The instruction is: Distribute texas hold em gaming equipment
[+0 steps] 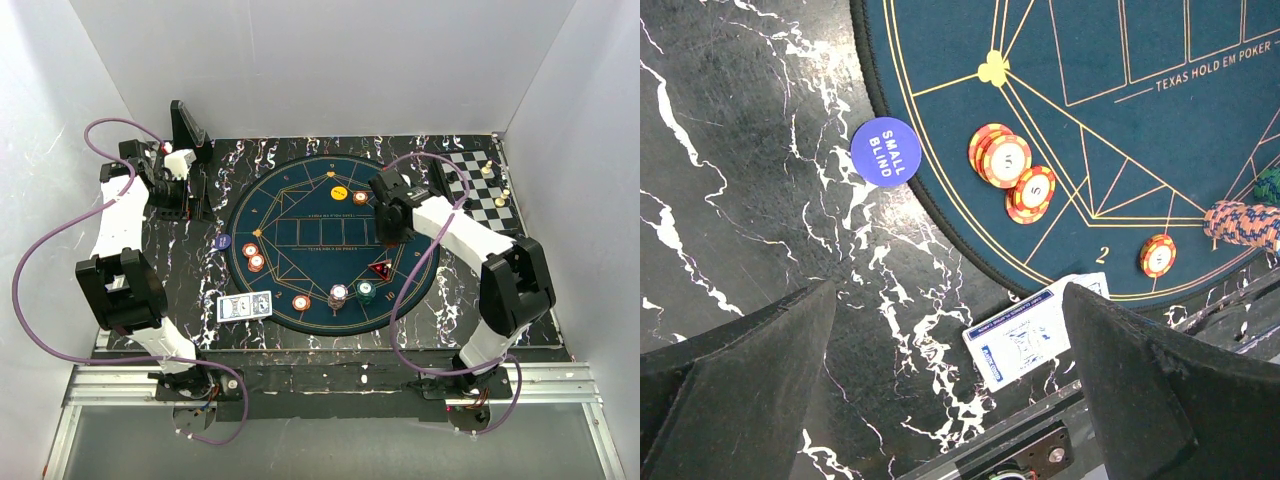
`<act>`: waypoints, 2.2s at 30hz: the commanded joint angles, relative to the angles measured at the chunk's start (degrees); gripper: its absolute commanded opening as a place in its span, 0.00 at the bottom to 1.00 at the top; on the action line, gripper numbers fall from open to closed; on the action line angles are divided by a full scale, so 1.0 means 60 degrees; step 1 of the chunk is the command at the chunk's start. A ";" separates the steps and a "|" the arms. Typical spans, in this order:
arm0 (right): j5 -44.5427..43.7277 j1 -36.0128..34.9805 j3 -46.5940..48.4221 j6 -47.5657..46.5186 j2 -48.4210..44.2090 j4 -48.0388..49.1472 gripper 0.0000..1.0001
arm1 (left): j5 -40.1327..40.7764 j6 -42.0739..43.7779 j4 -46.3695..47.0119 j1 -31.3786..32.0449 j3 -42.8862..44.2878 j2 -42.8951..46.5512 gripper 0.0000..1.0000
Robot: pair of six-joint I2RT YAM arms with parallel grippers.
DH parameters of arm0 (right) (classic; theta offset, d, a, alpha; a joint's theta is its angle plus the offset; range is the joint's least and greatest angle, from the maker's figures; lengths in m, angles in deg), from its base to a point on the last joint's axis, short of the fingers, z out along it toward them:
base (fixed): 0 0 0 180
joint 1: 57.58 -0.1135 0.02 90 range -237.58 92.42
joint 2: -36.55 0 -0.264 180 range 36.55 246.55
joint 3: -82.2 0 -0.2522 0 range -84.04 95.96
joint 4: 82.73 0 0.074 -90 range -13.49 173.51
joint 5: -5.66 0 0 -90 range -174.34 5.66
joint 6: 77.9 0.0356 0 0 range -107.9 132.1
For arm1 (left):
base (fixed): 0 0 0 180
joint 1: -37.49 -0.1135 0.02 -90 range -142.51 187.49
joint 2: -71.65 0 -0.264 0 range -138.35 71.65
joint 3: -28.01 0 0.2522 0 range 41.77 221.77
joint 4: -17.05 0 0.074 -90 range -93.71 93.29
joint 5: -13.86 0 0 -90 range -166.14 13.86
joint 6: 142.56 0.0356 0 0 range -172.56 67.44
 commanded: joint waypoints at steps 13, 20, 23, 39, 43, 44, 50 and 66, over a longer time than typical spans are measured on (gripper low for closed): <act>-0.0673 0.1085 -0.1500 0.1345 0.0675 0.0656 0.32 | -0.0227 0.0217 -0.0213 -0.0047 0.0425 0.0297 0.98; -0.0614 0.1129 -0.1735 0.1419 0.1056 0.0920 0.43 | -0.0285 0.0188 -0.0183 -0.0047 0.0279 0.0253 0.98; -0.0541 0.1129 -0.1823 0.1477 0.1174 0.0950 0.58 | -0.0271 0.0217 -0.0125 -0.0046 0.0205 0.0297 0.98; -0.1126 0.0340 -0.0420 0.1390 -0.0818 -0.0440 0.77 | -0.0271 0.0247 -0.0110 -0.0032 0.0088 0.0385 0.98; -0.0966 -0.0976 0.0533 0.1185 -0.0863 -0.0881 0.80 | -0.0314 0.0174 -0.0095 -0.0046 0.0044 0.0400 0.98; -0.0806 -0.1284 0.0767 0.1170 -0.0804 -0.0939 0.80 | -0.0329 0.0173 -0.0081 -0.0047 0.0029 0.0400 0.98; 0.0146 -0.2985 0.1414 0.0863 0.0074 -0.0911 0.87 | -0.0373 0.0115 -0.0052 -0.0047 -0.0030 0.0414 0.98; 0.1026 -0.3704 0.0858 0.0760 0.1320 -0.0574 0.91 | -0.0373 0.0173 -0.0066 -0.0046 0.0043 0.0429 0.98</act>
